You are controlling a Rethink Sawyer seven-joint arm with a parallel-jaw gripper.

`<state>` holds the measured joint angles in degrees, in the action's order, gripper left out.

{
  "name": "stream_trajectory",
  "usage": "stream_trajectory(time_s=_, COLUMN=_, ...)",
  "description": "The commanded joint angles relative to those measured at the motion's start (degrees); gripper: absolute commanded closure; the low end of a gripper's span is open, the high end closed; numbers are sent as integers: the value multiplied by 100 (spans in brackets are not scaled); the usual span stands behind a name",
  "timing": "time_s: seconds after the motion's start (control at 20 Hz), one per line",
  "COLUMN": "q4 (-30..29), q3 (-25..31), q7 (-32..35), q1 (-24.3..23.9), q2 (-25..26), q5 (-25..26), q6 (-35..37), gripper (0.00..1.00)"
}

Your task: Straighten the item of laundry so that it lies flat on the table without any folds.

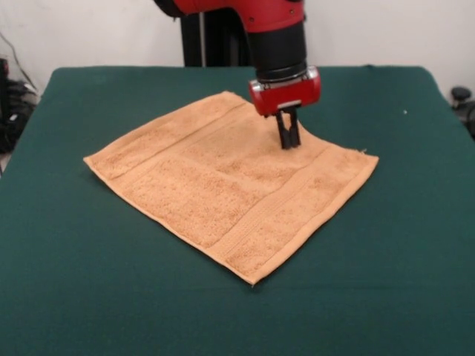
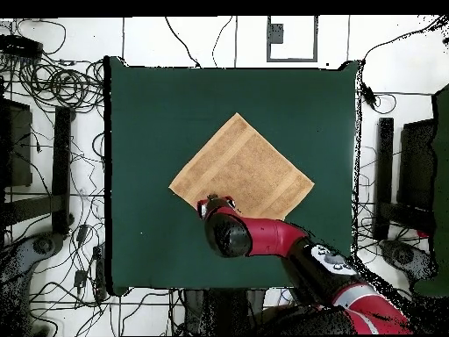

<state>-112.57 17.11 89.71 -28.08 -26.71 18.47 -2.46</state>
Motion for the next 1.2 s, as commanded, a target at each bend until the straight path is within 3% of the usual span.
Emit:
stream_trajectory(time_s=0.05, q4=141, q3=220, q7=735, q1=90, q2=101, q5=-147, q6=546, gripper=100)
stream_trajectory(time_s=0.7, q4=564, q3=-251, q7=803, q1=541, q2=333, q5=-408, q6=894, gripper=100)
stream_trajectory(time_s=1.2, q4=649, q3=-307, q7=842, q1=594, q2=383, q5=-425, q6=981, gripper=100)
